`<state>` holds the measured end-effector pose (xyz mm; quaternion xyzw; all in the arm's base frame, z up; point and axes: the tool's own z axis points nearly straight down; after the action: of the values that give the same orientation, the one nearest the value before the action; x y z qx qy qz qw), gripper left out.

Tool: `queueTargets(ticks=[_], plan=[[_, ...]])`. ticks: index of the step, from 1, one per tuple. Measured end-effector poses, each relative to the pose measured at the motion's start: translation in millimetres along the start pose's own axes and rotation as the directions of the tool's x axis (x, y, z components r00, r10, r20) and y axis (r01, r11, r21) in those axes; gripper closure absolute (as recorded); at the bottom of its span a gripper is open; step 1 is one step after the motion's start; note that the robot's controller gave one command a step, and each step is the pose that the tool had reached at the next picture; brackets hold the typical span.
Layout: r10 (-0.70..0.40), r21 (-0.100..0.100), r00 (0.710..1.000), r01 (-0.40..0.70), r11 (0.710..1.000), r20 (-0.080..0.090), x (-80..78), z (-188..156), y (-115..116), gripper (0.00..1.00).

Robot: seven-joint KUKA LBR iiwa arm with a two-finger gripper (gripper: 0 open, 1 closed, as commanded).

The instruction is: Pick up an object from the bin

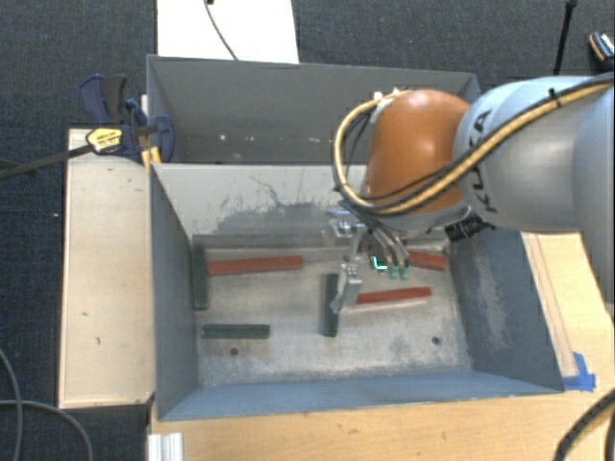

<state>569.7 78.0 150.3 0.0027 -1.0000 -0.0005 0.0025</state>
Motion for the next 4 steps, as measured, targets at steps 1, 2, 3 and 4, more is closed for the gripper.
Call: queueTargets(ticks=[1, 2, 3, 4], plan=[[-0.055, 0.003, 0.999, 0.055, 0.998, 0.000, 12.0, 84, -84, 0.00], [-0.026, 0.001, 1.000, 0.026, 1.000, 0.006, 28.6, 48, -93, 0.00], [0.153, -0.001, 0.988, -0.153, 0.988, 0.009, 28.7, 45, -94, 0.00], [0.296, -0.001, 0.955, -0.296, 0.955, 0.003, 43.8, 81, -92, 0.00]])
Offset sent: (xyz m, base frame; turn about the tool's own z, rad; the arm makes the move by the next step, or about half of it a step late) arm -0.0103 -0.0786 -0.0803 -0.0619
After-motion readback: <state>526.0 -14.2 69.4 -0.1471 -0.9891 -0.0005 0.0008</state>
